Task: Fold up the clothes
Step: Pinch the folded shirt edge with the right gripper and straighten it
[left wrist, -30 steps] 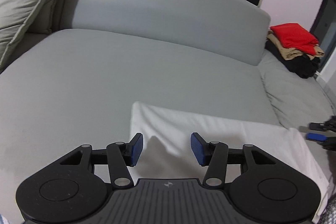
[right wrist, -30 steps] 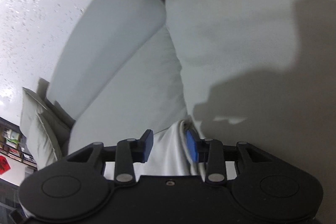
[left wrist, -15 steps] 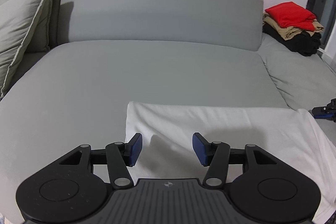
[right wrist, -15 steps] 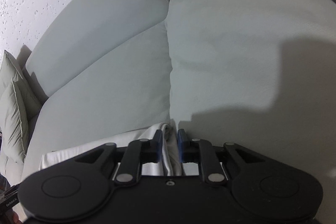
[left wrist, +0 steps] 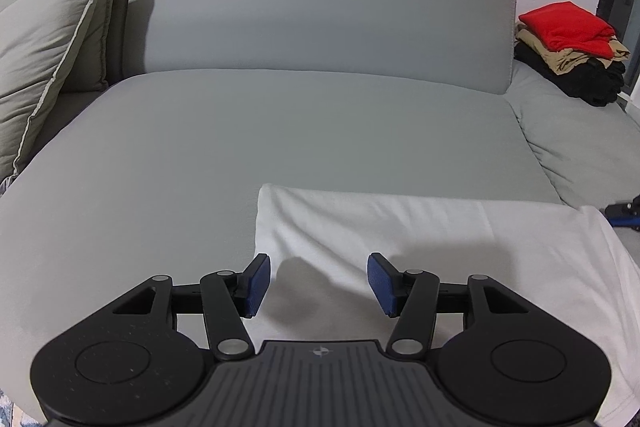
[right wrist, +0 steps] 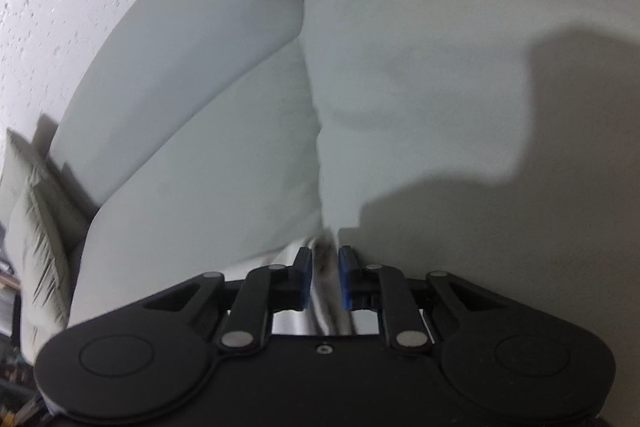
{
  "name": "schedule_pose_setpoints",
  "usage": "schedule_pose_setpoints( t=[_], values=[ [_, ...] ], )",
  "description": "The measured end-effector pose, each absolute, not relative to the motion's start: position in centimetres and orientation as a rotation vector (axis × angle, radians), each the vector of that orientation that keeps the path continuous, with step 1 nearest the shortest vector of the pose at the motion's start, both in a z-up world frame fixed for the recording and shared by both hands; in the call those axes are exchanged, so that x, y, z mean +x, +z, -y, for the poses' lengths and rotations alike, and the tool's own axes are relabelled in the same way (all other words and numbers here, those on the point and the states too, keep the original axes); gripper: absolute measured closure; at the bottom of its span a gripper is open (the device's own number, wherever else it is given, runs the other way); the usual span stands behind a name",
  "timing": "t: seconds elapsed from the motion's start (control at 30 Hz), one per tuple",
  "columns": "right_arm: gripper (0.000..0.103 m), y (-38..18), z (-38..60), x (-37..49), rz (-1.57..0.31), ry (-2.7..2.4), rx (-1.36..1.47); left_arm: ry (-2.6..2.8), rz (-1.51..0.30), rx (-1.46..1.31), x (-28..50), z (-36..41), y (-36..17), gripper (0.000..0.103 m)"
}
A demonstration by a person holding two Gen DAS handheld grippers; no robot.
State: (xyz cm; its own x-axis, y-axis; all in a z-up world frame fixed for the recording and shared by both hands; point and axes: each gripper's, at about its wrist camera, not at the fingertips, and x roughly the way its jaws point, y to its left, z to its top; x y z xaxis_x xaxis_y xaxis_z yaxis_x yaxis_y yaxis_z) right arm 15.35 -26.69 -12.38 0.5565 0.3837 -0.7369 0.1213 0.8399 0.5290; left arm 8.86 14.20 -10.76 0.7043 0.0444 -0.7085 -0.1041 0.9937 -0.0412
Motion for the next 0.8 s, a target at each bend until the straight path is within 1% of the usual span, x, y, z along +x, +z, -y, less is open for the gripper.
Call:
schedule_pose_setpoints(
  t=[0.6,0.63,0.67,0.8],
  values=[
    [0.087,-13.0,23.1,17.4,-1.024,0.208,0.432,0.081,-0.788,-0.061,9.0,-13.8,-11.0,0.05],
    [0.097,-12.9,22.9,17.4,-1.014,0.205,0.411,0.083,-0.789,-0.061,9.0,-13.8,-11.0,0.05],
    [0.101,-12.8,22.7,17.2,-0.995,0.196,0.389,0.085,-0.79,-0.06,9.0,-13.8,-11.0,0.05],
    [0.101,-11.3,23.5,16.1,-0.868,0.05,0.326,0.099,-0.787,-0.064,9.0,-13.9,-11.1,0.05]
  ],
)
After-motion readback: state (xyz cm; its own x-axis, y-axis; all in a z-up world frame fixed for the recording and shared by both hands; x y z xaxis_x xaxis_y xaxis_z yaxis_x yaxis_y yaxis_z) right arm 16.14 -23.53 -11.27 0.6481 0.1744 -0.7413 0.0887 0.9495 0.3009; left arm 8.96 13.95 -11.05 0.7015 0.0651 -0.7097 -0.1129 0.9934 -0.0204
